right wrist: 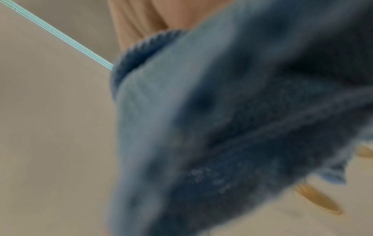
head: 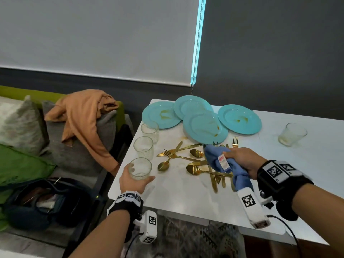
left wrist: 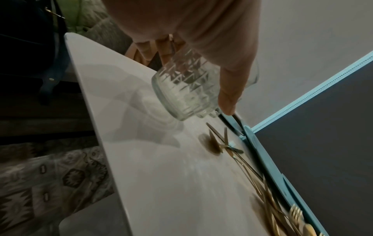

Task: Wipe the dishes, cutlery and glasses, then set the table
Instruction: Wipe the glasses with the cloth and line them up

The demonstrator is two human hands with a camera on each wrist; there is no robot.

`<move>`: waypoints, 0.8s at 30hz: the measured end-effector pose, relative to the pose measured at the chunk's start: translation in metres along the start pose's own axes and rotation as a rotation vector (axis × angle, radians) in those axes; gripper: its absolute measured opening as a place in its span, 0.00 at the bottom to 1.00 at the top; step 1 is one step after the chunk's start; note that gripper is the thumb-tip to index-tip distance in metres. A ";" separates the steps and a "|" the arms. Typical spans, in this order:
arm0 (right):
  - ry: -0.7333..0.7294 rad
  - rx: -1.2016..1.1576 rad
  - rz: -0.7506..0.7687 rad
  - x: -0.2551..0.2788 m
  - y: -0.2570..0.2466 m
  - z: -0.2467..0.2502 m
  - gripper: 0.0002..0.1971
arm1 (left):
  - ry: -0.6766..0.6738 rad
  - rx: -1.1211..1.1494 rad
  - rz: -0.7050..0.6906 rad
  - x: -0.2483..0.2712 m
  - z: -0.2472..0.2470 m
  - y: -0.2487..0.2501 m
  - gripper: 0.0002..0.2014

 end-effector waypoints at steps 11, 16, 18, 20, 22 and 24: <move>0.055 0.060 -0.090 -0.009 0.013 0.010 0.07 | 0.003 0.040 0.079 -0.013 -0.005 -0.005 0.47; 0.056 0.072 -0.088 -0.013 0.015 0.010 0.07 | 0.001 0.031 0.133 -0.018 -0.004 -0.005 0.51; 0.055 0.064 -0.078 -0.014 0.015 0.009 0.07 | -0.002 0.018 0.167 -0.017 -0.003 -0.003 0.54; 0.050 0.065 -0.069 -0.015 0.015 0.008 0.08 | -0.016 0.003 0.179 -0.016 -0.001 0.000 0.58; 0.045 0.071 -0.064 -0.016 0.015 0.008 0.08 | -0.016 -0.017 0.182 -0.015 0.002 0.007 0.67; 0.036 0.078 -0.061 -0.016 0.015 0.007 0.07 | 0.023 -0.085 0.195 -0.011 0.006 0.013 0.71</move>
Point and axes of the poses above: each hand's wrist, its own x-axis away from the middle knuckle, its own z-axis out of the back of the hand, y = z × x, the point moved 4 cm from there along -x, towards the middle knuckle, and after that the axes turned 10 degrees about x, right-handed, at the moved point
